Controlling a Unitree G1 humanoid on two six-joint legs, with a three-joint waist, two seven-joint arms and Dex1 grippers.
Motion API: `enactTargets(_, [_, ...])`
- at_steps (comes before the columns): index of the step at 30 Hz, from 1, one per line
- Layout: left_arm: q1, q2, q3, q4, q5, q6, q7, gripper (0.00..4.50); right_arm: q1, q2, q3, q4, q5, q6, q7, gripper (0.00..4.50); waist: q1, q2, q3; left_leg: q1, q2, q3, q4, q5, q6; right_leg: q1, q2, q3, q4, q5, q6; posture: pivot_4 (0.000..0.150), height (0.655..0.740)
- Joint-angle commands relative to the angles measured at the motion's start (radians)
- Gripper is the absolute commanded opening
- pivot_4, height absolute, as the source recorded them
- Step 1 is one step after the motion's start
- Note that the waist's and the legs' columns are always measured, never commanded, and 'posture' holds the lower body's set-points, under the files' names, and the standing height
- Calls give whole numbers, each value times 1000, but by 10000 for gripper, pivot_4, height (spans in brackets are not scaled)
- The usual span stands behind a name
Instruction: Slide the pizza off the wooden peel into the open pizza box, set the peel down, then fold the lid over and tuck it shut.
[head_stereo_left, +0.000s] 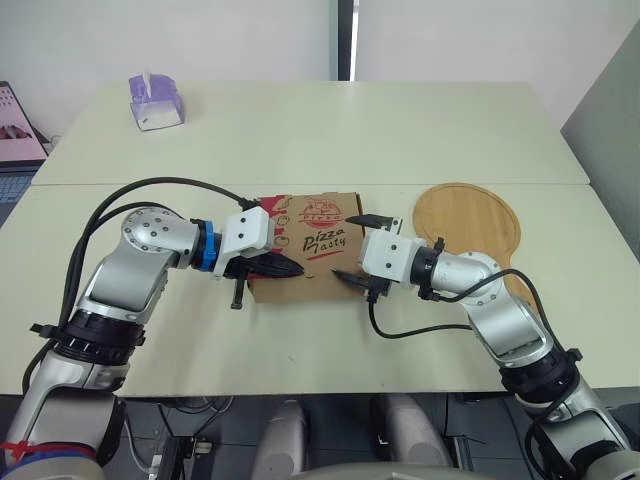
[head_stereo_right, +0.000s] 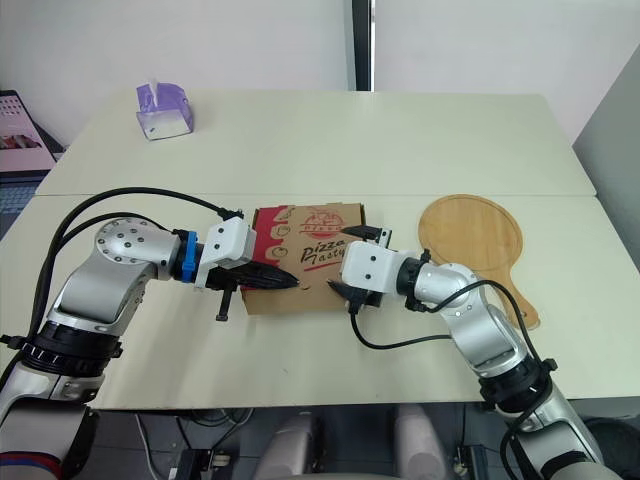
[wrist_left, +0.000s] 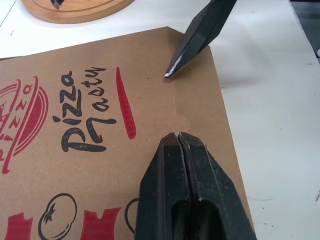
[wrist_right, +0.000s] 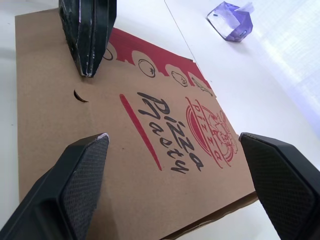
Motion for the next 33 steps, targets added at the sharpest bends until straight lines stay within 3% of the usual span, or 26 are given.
enactTargets(1, [-39,22,70,10,-19,11,24,0,-9,-13,-70,-82,123,51,63,44762,0,0,0,0,0,0,0,0,0,0,0,0,0,0,0,1500,7400])
enactTargets(12, [87,100,189,-3,-17,-3,102,0,3,-135,-65,-107,200,76,172,44762,0,0,0,0,0,0,0,0,0,0,0,0,0,0,0,1500,7400])
enactTargets(18, [147,115,231,-45,-36,15,134,0,5,-144,-48,-88,171,34,163,44762,0,0,0,0,0,0,0,0,0,0,0,0,0,0,0,1500,7400])
enactTargets(33, [119,72,184,-75,-33,20,142,0,-10,-137,48,2,-14,-122,116,44762,0,0,0,0,0,0,0,0,0,0,0,0,0,0,0,1500,7400])
